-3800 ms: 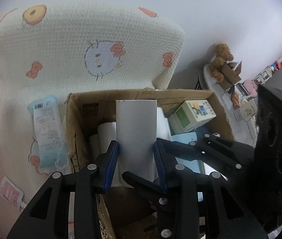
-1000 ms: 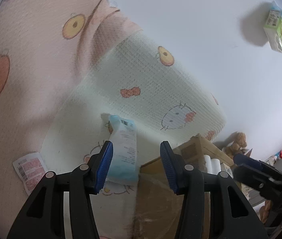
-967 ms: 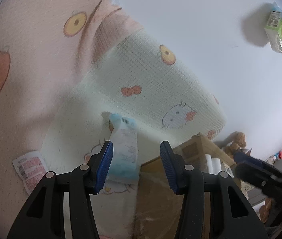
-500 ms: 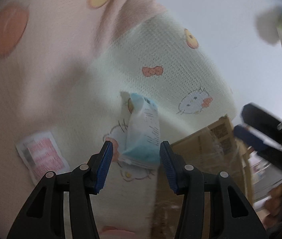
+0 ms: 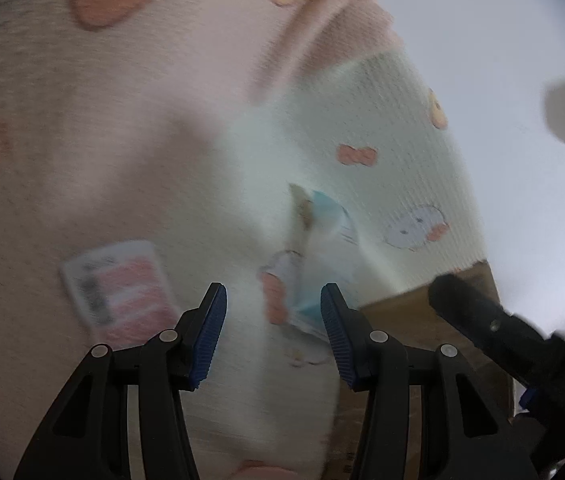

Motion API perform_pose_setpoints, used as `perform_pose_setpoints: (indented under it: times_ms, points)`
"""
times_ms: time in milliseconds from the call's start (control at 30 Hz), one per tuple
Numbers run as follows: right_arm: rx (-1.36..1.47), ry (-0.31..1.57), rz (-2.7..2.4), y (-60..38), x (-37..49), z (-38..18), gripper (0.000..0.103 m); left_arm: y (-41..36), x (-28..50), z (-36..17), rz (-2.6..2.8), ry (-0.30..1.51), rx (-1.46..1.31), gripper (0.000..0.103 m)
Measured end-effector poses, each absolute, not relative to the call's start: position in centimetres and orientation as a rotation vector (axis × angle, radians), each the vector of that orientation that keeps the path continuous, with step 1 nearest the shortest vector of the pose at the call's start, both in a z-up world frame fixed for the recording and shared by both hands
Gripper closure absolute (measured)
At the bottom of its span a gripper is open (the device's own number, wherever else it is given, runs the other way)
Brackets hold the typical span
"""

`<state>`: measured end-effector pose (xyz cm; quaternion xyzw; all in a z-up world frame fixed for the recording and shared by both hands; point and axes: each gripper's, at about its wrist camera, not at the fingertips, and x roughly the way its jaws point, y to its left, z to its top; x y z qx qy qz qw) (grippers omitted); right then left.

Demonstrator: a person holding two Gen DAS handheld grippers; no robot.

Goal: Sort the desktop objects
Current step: 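Move the left tool down to the blue-and-white cotton pad pack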

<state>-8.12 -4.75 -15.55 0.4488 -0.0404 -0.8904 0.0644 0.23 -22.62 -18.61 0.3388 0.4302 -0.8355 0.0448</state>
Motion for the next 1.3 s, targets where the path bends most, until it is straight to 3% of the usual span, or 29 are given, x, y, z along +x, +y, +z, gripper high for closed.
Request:
perform_pose_setpoints:
  times_ms: [300,533,833,933,1067,1300]
  points:
    - [1.351,0.089,-2.802,-5.8,-8.4,-18.8,0.038,-25.2,-0.5,-20.0,-2.548,1.390,1.040,0.050]
    - [1.410,0.208,-2.842,-5.6,-8.7,-21.3,0.038,-24.2,-4.9,-21.3,-2.623,1.390,1.290,0.050]
    - [1.511,0.205,-2.948,-4.8,-9.6,-23.1,0.038,-23.0,-10.3,-22.9,-2.603,1.420,1.542,0.050]
    - [1.534,0.187,-2.950,-4.8,-10.0,-23.7,0.038,-22.1,-12.2,-23.3,-2.625,1.358,1.677,0.045]
    - [1.583,0.129,-2.957,-4.1,-10.8,-24.6,0.038,-21.7,-14.2,-24.3,-2.603,1.432,1.866,0.043]
    - [1.648,0.089,-2.968,-3.8,-11.8,-26.1,0.038,-23.1,-16.2,-25.0,-2.538,1.572,1.778,0.043]
